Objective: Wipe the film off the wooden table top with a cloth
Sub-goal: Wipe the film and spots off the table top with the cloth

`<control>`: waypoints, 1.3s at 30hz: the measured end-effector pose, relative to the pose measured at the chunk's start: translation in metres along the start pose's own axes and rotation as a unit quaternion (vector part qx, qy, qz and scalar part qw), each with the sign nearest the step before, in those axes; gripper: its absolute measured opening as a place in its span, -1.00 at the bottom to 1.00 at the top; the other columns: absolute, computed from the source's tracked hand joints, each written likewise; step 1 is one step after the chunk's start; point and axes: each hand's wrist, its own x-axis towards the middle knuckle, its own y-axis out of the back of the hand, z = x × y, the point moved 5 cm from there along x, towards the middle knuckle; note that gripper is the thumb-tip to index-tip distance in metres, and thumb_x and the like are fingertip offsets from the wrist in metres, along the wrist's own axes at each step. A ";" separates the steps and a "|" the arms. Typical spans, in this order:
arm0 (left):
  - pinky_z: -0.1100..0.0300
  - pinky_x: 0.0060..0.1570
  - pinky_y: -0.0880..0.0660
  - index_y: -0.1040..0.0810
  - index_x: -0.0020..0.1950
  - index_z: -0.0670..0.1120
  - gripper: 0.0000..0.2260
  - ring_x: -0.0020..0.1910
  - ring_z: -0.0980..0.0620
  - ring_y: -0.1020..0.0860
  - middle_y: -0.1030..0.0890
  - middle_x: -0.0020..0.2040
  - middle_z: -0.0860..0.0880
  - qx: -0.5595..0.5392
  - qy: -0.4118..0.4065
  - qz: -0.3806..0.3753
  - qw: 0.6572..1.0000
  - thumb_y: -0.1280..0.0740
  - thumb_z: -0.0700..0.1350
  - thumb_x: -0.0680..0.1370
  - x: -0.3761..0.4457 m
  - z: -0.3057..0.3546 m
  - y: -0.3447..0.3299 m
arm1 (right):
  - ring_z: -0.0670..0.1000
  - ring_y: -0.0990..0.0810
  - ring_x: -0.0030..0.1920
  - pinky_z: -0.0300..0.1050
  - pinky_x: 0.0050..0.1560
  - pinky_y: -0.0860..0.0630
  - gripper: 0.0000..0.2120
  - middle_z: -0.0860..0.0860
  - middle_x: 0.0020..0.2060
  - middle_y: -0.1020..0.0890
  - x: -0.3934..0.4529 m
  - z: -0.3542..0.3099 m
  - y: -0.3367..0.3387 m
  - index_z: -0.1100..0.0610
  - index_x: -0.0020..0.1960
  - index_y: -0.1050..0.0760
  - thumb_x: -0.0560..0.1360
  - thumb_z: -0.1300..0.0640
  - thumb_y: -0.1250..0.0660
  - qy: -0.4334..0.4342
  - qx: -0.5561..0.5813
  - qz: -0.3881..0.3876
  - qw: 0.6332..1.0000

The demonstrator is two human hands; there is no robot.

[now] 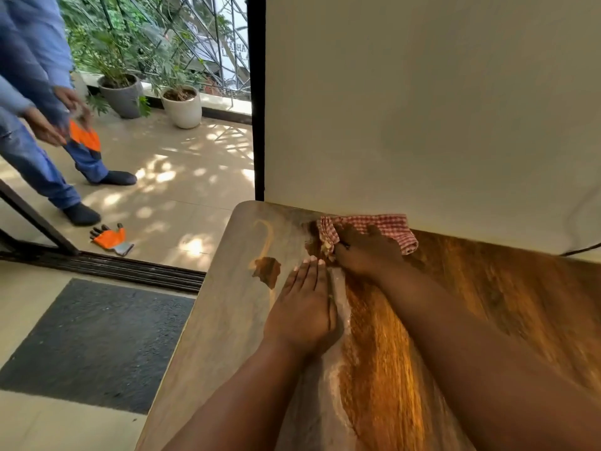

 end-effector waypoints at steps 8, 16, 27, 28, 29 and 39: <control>0.17 0.36 0.45 0.21 0.55 -0.18 -0.38 0.52 -0.03 0.28 0.18 0.56 -0.16 0.005 0.061 0.052 0.997 0.06 0.05 0.59 -0.003 -0.001 0.006 | 0.28 0.08 0.50 0.37 0.41 0.08 -0.44 -0.11 0.55 0.04 0.010 -0.040 -0.008 -0.22 0.52 0.11 0.56 -0.28 0.07 0.066 -0.011 -0.036 0.997; 0.15 0.40 0.39 0.25 0.54 -0.16 -0.36 0.53 -0.03 0.24 0.19 0.56 -0.16 0.013 0.054 0.054 0.997 0.07 0.14 0.62 -0.001 -0.010 0.023 | 0.23 0.16 0.51 0.41 0.39 0.09 -0.32 -0.14 0.54 0.14 0.013 -0.008 -0.010 -0.25 0.51 0.19 0.47 -0.41 0.09 0.041 -0.037 -0.070 0.996; 0.18 0.37 0.39 0.25 0.54 -0.15 -0.38 0.51 0.02 0.28 0.23 0.56 -0.14 0.089 0.075 -0.017 0.993 0.07 0.13 0.63 -0.039 -0.080 0.049 | 0.20 0.26 0.50 0.39 0.37 0.27 -0.50 -0.16 0.53 0.23 -0.058 -0.015 -0.043 -0.34 0.44 0.34 0.57 -0.27 0.22 0.079 -0.044 -0.044 0.995; 0.18 0.37 0.38 0.26 0.54 -0.15 -0.37 0.51 0.02 0.28 0.24 0.56 -0.14 0.085 0.082 -0.027 0.993 0.08 0.14 0.62 -0.044 -0.082 0.044 | 0.21 0.28 0.50 0.40 0.37 0.28 -0.48 -0.14 0.53 0.24 -0.055 -0.018 -0.038 -0.32 0.46 0.33 0.57 -0.28 0.19 0.061 -0.032 -0.054 0.996; 0.17 0.38 0.37 0.27 0.54 -0.15 -0.37 0.51 0.01 0.28 0.24 0.55 -0.13 0.082 0.088 -0.038 0.992 0.08 0.15 0.62 -0.049 -0.083 0.039 | 0.23 0.28 0.49 0.41 0.35 0.30 -0.45 -0.12 0.53 0.24 -0.049 -0.025 -0.033 -0.28 0.48 0.31 0.56 -0.29 0.17 0.039 -0.012 -0.061 0.997; 0.16 0.44 0.29 0.17 0.55 -0.17 -0.40 0.54 0.00 0.20 0.16 0.57 -0.14 0.032 0.104 0.004 0.994 0.01 0.02 0.61 -0.051 -0.082 0.035 | 0.20 0.29 0.50 0.37 0.35 0.28 -0.49 -0.15 0.52 0.26 -0.123 -0.051 -0.073 -0.34 0.43 0.37 0.55 -0.28 0.24 0.117 -0.057 -0.052 0.990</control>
